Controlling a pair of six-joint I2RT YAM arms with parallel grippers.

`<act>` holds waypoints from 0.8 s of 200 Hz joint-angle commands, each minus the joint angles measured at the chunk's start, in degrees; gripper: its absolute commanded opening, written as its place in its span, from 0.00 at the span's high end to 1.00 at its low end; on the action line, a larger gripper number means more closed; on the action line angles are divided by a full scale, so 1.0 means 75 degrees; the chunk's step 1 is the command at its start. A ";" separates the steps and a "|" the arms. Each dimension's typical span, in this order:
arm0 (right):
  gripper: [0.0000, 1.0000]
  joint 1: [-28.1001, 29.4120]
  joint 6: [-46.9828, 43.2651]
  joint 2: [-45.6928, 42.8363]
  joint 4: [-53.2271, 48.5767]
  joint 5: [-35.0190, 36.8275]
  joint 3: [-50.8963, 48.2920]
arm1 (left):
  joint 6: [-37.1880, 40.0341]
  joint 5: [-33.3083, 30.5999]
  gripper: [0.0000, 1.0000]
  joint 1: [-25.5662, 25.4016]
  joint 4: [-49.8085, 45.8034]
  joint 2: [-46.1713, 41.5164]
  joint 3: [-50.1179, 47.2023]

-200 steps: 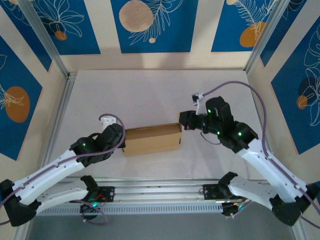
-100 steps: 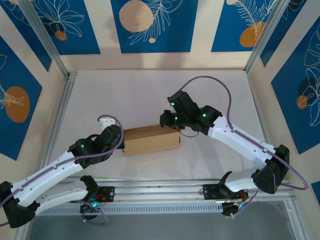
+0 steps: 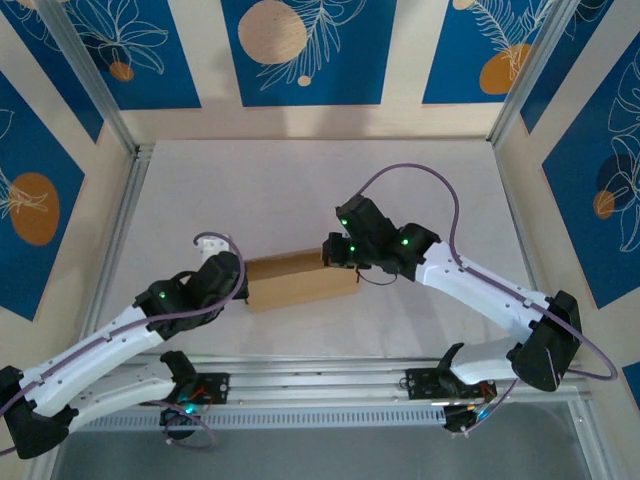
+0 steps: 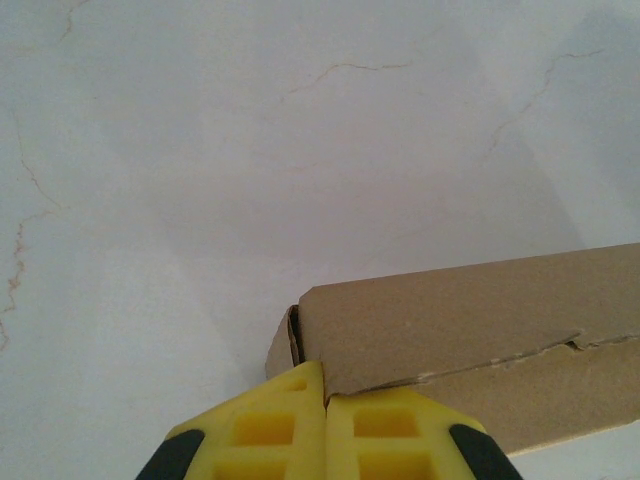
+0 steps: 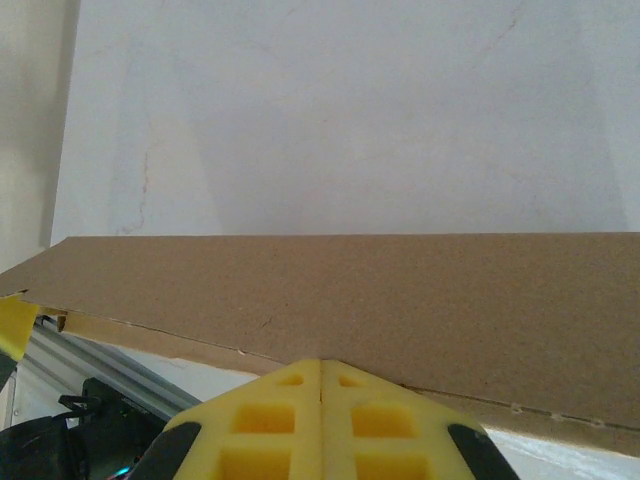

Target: Fold the paper box

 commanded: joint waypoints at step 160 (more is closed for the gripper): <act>1.00 -0.0071 -0.0126 0.0227 -0.0612 0.0221 -0.0039 | 0.0387 0.0630 0.69 0.0035 -0.1183 -0.1520 0.1114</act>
